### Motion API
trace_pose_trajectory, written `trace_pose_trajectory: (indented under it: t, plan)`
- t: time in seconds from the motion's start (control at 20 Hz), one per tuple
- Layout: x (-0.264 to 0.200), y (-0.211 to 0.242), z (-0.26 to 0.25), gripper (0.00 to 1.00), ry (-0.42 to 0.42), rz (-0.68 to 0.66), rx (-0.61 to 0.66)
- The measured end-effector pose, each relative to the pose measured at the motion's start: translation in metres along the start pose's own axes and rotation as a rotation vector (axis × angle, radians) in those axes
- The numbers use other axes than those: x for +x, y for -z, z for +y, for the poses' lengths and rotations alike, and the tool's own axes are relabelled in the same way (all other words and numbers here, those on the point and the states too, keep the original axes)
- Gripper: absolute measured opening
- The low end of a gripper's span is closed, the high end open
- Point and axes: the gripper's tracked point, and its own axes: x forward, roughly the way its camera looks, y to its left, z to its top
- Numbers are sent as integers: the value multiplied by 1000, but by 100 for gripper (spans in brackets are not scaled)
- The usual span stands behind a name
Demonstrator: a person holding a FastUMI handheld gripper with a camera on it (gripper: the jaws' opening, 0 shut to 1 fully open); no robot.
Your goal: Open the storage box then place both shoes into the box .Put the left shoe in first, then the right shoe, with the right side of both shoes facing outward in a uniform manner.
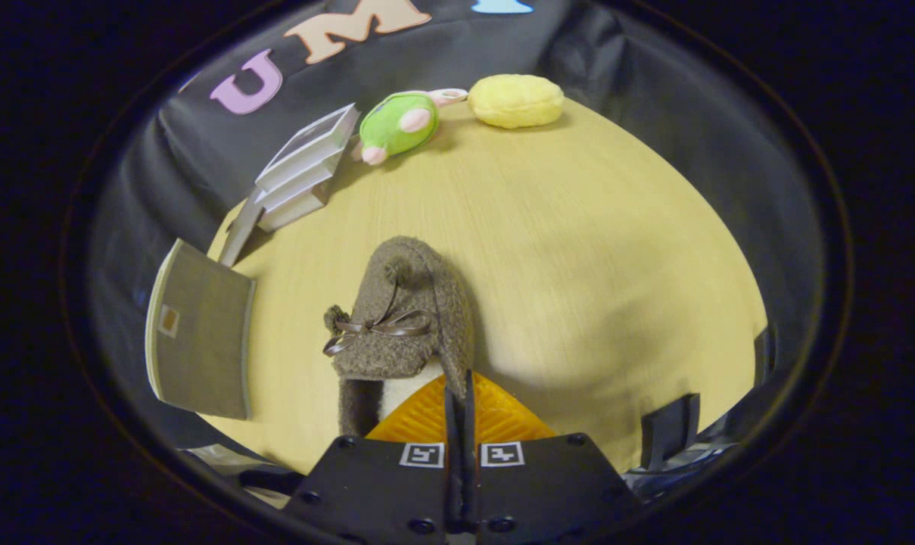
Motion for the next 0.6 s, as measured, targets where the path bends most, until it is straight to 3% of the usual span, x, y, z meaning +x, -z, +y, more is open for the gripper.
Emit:
trace_pose_trajectory:
  t: [0.3,0.6]
  plan:
    - [-35,-7,33,4,-10,-51,49]
    - [-68,-11,101,4,-33,-108,56]
